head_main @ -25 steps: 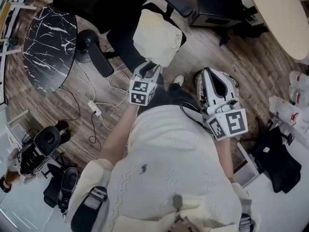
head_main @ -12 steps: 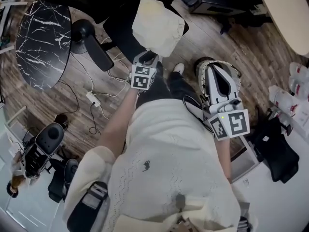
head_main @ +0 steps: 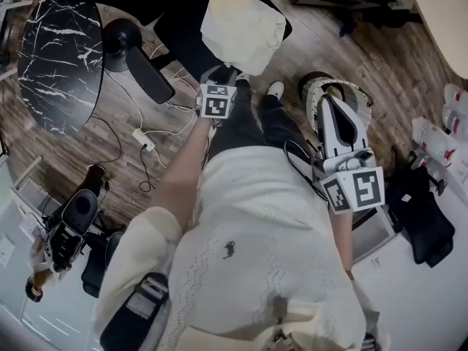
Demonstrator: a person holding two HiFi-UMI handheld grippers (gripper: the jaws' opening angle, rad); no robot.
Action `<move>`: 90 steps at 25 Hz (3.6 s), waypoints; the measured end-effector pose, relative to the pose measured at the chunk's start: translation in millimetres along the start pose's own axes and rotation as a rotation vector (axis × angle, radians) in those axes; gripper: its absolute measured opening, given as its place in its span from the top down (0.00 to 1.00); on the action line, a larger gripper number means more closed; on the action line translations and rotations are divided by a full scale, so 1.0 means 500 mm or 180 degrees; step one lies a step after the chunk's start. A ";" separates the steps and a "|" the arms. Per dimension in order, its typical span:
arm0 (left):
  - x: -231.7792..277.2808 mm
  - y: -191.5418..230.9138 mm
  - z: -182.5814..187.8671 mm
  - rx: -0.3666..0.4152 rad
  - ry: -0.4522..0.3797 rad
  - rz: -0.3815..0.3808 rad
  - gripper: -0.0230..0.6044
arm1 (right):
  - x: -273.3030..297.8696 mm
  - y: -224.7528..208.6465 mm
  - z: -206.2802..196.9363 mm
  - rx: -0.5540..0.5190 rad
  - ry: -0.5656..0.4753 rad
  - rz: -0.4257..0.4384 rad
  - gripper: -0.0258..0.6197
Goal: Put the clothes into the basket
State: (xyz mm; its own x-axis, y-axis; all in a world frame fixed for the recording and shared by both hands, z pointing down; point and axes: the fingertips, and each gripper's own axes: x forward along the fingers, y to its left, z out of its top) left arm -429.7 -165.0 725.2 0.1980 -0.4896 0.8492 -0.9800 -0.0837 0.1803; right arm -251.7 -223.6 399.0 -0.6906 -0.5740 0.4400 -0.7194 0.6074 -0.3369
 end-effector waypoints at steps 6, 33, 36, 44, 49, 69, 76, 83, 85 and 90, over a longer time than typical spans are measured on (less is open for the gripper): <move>0.064 0.043 -0.032 0.0068 0.0237 -0.0018 0.69 | 0.041 -0.010 -0.022 0.0055 0.0088 -0.0074 0.95; 0.330 0.106 -0.023 0.2013 0.0964 -0.0650 0.60 | 0.192 -0.080 -0.116 0.0493 0.0347 -0.0428 0.95; 0.359 0.097 -0.025 0.2385 0.1069 -0.0792 0.58 | 0.196 -0.098 -0.129 0.0556 0.0359 -0.0500 0.95; 0.442 0.114 -0.035 0.2888 0.1188 -0.0859 0.56 | 0.200 -0.135 -0.187 0.0671 0.0481 -0.0651 0.95; 0.485 0.147 -0.018 0.2614 0.1174 -0.0745 0.51 | 0.225 -0.129 -0.212 0.0683 0.0577 -0.0623 0.95; 0.597 0.177 -0.060 0.2179 0.1415 -0.0820 0.43 | 0.251 -0.133 -0.290 0.0781 0.0732 -0.0691 0.95; 0.604 0.169 -0.077 0.1958 0.1367 -0.0696 0.59 | 0.256 -0.136 -0.300 0.0799 0.0752 -0.0694 0.95; 0.578 0.158 -0.083 0.1607 0.1329 -0.0557 0.79 | 0.252 -0.128 -0.284 0.0760 0.0671 -0.0685 0.95; 0.567 0.157 -0.083 0.1627 0.1344 -0.0545 0.81 | 0.252 -0.123 -0.275 0.0745 0.0645 -0.0674 0.95; 0.543 0.150 -0.081 0.1717 0.1398 -0.0596 0.88 | 0.244 -0.110 -0.254 0.0682 0.0577 -0.0654 0.95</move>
State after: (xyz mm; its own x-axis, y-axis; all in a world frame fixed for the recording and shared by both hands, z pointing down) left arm -449.0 -268.9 989.2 0.2409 -0.0403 0.9697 -0.7785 -0.6046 0.1683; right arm -287.3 -257.2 577.0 -0.5192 -0.5538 0.6510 -0.8546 0.3490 -0.3846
